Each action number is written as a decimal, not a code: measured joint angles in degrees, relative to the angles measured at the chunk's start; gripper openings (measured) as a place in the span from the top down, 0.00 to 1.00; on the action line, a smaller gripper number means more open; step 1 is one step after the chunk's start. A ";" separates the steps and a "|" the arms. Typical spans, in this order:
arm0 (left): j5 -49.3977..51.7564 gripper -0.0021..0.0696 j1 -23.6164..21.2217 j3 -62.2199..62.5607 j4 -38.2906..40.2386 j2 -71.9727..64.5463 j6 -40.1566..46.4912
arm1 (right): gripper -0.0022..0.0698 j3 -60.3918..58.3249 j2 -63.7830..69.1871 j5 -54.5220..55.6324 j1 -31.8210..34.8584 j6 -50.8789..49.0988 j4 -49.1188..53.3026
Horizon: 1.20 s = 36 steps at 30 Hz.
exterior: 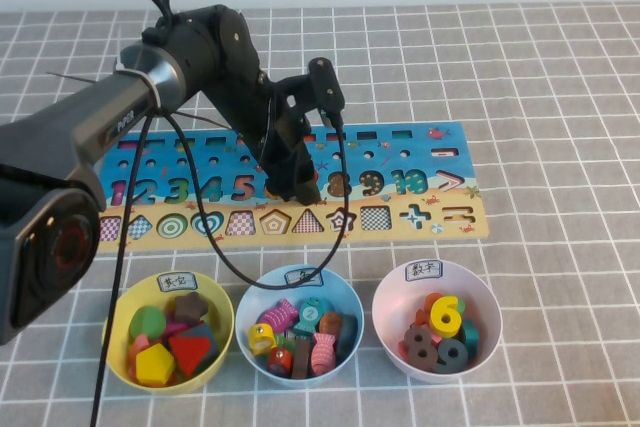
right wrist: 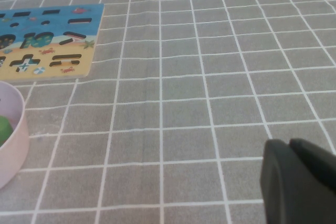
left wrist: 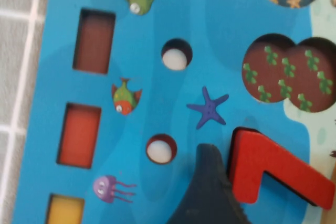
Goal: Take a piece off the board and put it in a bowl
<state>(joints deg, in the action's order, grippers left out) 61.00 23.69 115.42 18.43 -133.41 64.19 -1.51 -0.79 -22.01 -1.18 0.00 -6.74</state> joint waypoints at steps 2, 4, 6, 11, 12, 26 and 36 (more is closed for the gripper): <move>0.35 0.32 0.00 -0.01 0.00 -0.09 -1.79 | 0.99 0.00 0.00 0.00 0.00 0.00 0.00; 0.70 0.32 0.00 0.10 -0.13 -0.09 -2.42 | 0.99 0.00 0.00 0.00 0.00 0.00 0.00; 0.99 0.32 0.00 0.32 -0.59 -0.22 -2.54 | 0.99 0.00 0.00 0.00 0.00 0.00 0.00; 1.22 0.32 0.00 0.30 -1.48 -0.22 -3.71 | 0.99 0.00 0.00 0.00 0.00 0.00 0.00; 1.22 0.32 0.00 0.30 -1.48 -0.22 -4.01 | 0.99 0.00 0.00 0.00 0.00 0.00 0.00; 1.67 0.33 0.41 0.57 -3.83 -0.22 0.54 | 0.99 0.00 0.00 0.00 0.00 0.00 0.00; 3.38 0.42 0.41 0.82 -5.78 -0.12 1.72 | 0.99 0.00 0.00 0.00 0.00 0.00 0.00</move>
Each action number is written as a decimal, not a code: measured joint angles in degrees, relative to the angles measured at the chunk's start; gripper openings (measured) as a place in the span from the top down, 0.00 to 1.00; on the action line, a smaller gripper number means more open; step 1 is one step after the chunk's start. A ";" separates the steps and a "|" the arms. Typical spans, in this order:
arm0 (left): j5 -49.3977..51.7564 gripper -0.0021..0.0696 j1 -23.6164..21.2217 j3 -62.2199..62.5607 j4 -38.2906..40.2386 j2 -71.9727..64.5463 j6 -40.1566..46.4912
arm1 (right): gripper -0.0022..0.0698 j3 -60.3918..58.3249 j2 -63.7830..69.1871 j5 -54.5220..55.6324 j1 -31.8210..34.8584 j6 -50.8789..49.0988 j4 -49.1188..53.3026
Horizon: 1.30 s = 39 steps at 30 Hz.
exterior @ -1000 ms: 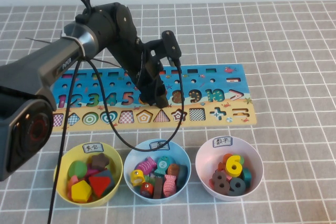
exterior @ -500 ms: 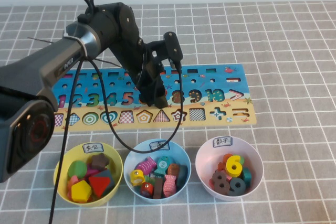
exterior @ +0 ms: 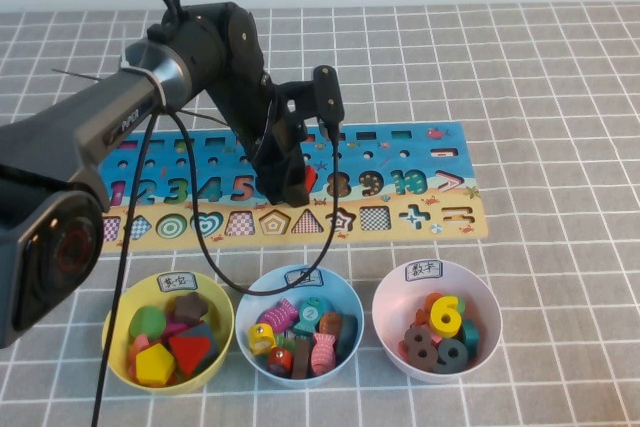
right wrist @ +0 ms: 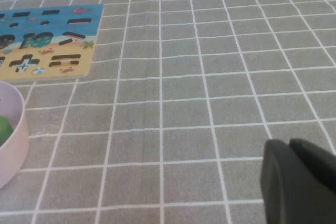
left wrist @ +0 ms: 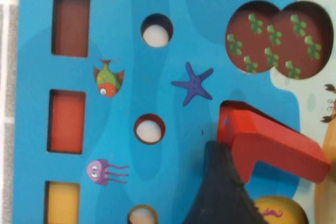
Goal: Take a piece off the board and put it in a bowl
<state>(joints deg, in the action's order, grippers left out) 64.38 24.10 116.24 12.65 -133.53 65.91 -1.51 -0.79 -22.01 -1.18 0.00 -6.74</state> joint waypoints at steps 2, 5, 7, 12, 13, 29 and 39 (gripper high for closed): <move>0.00 0.43 0.00 0.00 -0.23 0.00 0.00 | 0.99 0.00 0.00 0.00 0.00 0.00 0.00; 0.00 0.43 0.00 0.00 -0.23 0.00 0.04 | 0.99 0.00 0.00 0.00 0.00 0.00 0.00; -0.12 0.43 0.00 0.00 -0.23 0.00 0.04 | 0.99 0.00 0.00 0.00 0.00 0.00 0.00; -0.85 0.50 0.00 0.00 -0.23 0.07 0.27 | 0.99 0.00 0.00 0.00 0.00 0.00 0.00; -1.10 0.52 0.00 0.00 0.03 0.07 0.27 | 0.99 0.00 0.00 0.00 0.00 0.00 0.00; -1.63 0.53 -0.31 1.52 2.88 -0.18 0.44 | 0.99 0.00 0.00 0.00 0.00 0.00 0.00; 0.24 0.53 -0.31 9.06 6.34 -0.21 0.31 | 0.99 0.00 0.00 0.00 0.00 0.00 0.00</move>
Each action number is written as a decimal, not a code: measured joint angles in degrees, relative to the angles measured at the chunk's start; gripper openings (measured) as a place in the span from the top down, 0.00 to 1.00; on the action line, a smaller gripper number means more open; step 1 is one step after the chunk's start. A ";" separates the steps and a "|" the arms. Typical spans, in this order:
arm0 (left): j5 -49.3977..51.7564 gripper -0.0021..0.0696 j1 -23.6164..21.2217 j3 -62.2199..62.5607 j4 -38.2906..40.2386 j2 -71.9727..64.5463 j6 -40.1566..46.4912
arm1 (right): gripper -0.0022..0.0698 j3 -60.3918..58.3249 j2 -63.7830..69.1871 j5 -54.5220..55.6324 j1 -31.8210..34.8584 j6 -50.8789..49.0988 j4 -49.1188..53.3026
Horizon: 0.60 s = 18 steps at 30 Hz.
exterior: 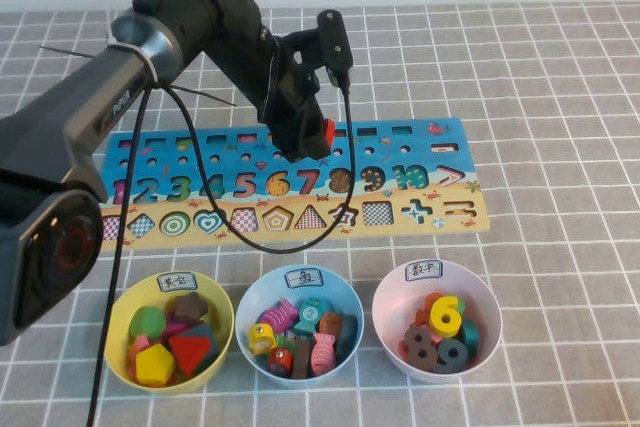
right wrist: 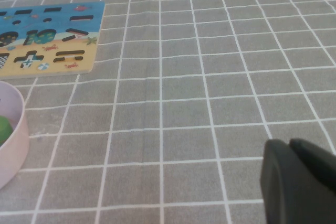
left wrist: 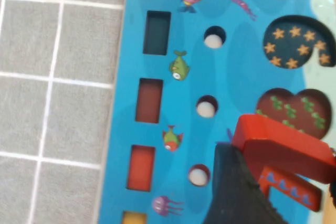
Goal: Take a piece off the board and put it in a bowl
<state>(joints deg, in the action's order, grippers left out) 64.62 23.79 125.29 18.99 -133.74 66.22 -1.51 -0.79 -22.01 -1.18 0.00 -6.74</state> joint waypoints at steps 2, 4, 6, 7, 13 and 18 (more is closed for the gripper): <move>1.68 0.53 0.00 0.24 0.13 0.30 -1.17 | 0.99 0.00 0.00 0.00 0.00 0.00 0.00; 3.83 0.53 0.00 0.24 0.13 0.74 -2.44 | 0.99 0.00 0.00 0.00 0.00 0.00 0.00; 4.87 0.53 0.00 0.24 -0.10 1.16 -3.68 | 0.99 0.00 0.00 0.00 0.00 0.00 0.00; 5.10 0.53 0.00 0.24 -0.39 1.42 -4.23 | 0.99 0.00 0.00 0.00 0.00 0.00 0.00; 5.61 0.53 0.00 0.24 -3.68 2.62 -11.53 | 0.99 0.00 0.00 0.00 0.00 0.00 0.00; 5.78 0.53 0.00 0.24 -9.67 3.34 -18.52 | 0.99 0.00 0.00 0.00 0.00 0.00 0.00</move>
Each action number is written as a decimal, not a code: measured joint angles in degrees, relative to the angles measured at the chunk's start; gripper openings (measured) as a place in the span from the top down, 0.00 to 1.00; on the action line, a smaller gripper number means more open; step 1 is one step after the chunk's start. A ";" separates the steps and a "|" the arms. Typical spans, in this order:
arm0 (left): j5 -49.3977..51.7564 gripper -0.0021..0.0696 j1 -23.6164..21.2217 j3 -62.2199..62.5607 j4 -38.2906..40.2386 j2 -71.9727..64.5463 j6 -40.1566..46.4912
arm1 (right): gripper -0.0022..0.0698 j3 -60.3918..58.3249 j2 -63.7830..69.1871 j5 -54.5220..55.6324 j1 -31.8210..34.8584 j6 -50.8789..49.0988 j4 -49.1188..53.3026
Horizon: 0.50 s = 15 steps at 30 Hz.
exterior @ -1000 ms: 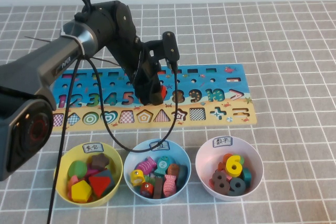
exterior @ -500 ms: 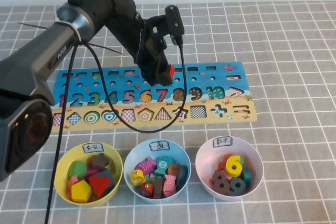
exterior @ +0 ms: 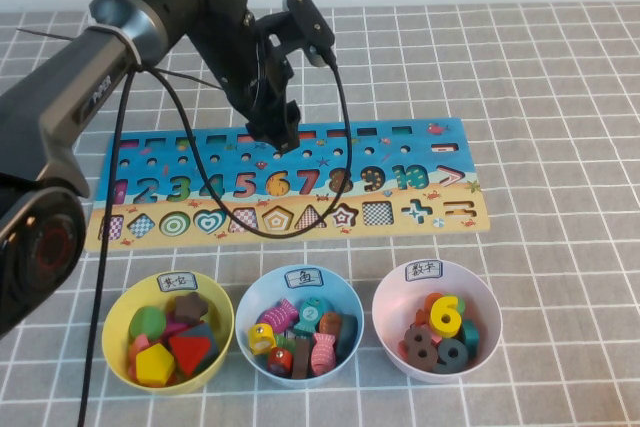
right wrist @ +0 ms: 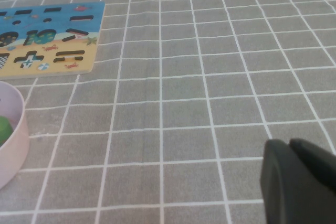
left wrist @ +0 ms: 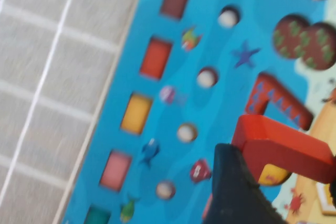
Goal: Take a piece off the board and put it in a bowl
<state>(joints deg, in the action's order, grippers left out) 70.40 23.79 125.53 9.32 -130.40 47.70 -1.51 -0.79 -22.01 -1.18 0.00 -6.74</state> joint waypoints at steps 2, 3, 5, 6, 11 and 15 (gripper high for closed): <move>0.10 0.53 0.00 0.00 -1.68 0.25 -2.56 | 0.99 0.00 0.00 0.00 0.00 0.00 0.00; 0.10 0.53 0.00 0.00 -1.99 0.25 -3.68 | 0.99 0.00 0.00 0.00 0.00 0.00 0.00; 0.12 0.53 0.00 0.00 -2.41 0.25 -5.04 | 0.99 0.00 0.00 0.00 0.00 0.00 0.00; 0.12 0.53 0.00 0.00 -2.41 0.25 -5.64 | 0.99 0.00 0.00 0.00 0.00 0.00 0.00; 0.22 0.53 0.00 0.00 -2.63 0.62 -9.34 | 0.99 0.00 0.00 0.00 0.00 0.00 0.00; 0.22 0.53 0.00 0.03 -2.67 1.96 -11.78 | 0.99 0.00 0.00 0.00 0.00 0.00 0.00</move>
<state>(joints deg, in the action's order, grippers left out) 70.62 23.79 125.56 6.64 -128.44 35.92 -1.51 -0.79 -22.01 -1.18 0.00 -6.74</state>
